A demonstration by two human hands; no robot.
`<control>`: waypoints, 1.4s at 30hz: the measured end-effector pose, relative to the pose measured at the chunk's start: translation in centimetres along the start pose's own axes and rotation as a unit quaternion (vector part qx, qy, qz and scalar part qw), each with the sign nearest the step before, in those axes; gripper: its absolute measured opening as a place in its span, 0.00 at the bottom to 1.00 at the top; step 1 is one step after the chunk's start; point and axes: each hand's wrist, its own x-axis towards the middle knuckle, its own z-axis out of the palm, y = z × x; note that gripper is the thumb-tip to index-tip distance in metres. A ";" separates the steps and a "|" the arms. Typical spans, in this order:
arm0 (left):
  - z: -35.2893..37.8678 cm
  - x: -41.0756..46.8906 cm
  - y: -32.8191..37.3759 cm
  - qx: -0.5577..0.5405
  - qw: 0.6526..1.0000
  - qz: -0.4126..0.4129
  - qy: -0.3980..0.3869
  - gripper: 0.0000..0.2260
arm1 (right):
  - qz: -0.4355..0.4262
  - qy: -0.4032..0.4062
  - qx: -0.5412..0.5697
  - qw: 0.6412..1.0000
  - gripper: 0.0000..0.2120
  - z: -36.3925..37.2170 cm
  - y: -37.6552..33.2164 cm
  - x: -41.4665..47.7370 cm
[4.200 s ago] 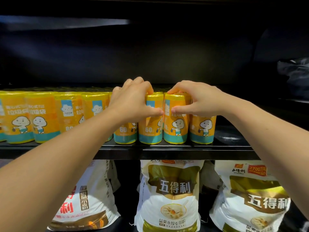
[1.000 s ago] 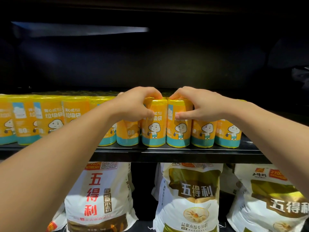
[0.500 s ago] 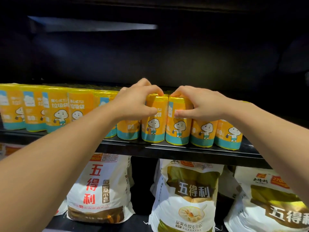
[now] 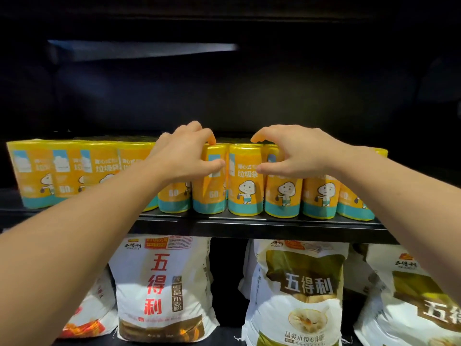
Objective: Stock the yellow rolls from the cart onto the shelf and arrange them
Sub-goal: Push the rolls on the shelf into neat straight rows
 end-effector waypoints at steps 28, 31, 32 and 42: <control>-0.7 0.7 -1.5 -0.158 0.985 -0.005 -0.066 0.23 | 0.068 -0.061 0.131 0.987 0.28 0.7 -2.4 1.8; -0.9 0.7 -1.6 -0.167 0.983 0.006 -0.078 0.22 | 0.066 -0.065 0.137 0.986 0.27 0.7 -2.2 1.7; -0.9 0.7 -1.7 -0.171 0.982 0.009 -0.083 0.22 | 0.066 -0.065 0.139 0.986 0.27 0.7 -2.2 1.7; -1.0 0.7 -1.9 -0.206 0.973 0.022 -0.107 0.22 | 0.066 -0.058 0.128 0.988 0.27 0.9 -2.2 1.7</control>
